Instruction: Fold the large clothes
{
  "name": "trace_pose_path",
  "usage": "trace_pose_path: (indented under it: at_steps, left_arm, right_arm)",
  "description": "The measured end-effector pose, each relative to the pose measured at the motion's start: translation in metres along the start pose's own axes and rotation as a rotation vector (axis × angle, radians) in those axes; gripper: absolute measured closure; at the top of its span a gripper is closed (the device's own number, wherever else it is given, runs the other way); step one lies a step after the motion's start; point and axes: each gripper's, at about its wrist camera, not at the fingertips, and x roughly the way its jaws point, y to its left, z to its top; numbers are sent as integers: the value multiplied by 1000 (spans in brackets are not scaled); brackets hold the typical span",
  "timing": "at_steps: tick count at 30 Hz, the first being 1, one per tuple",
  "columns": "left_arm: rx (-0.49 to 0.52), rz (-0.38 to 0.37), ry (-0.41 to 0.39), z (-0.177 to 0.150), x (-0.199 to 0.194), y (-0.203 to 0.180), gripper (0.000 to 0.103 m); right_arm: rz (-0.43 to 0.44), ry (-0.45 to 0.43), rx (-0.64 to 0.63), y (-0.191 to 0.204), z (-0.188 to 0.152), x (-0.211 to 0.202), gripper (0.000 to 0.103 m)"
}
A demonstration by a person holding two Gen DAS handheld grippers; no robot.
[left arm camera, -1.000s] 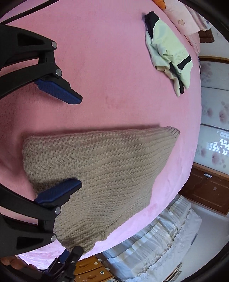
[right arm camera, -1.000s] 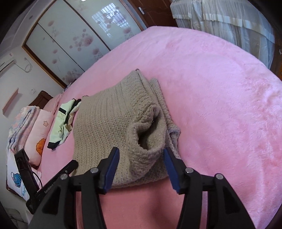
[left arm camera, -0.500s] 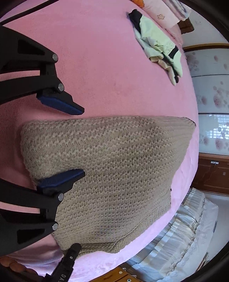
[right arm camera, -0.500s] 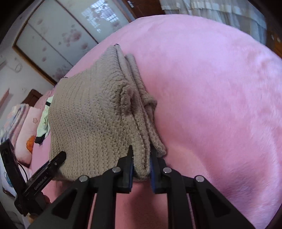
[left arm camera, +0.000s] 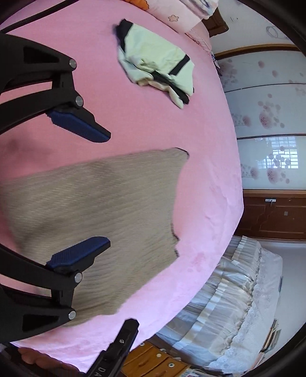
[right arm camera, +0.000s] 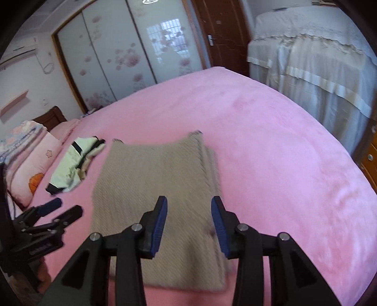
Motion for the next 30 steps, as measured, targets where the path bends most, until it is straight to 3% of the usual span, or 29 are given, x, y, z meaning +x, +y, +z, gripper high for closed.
trace_pose_path:
  at_steps: [5, 6, 8, 10, 19, 23, 28, 29, 30]
  left_arm:
    - [-61, -38, 38, 41, 60, -5, 22]
    - [-61, -19, 62, 44, 76, -6, 22]
    - [-65, 20, 131, 41, 105, -4, 23]
    - [-76, 4, 151, 33, 123, 1, 17]
    - [-115, -67, 134, 30, 107, 12, 14]
    - [-73, -156, 93, 38, 65, 11, 14]
    - [-79, -195, 89, 56, 6, 15, 14]
    - [-75, -197, 94, 60, -4, 16, 14]
    - [-63, -189, 97, 65, -17, 15, 13]
  right_arm:
    - [51, 88, -7, 16, 37, 87, 64]
    - [33, 120, -5, 12, 38, 105, 64]
    - [-96, 163, -17, -4, 31, 134, 68]
    - [-79, 186, -23, -23, 19, 148, 74]
    - [-25, 141, 2, -32, 18, 94, 71]
    - [-3, 103, 20, -38, 31, 47, 68]
    - [3, 33, -17, -34, 47, -14, 65]
    - [7, 25, -36, -31, 50, -24, 60]
    - [10, 22, -55, -27, 54, -34, 44]
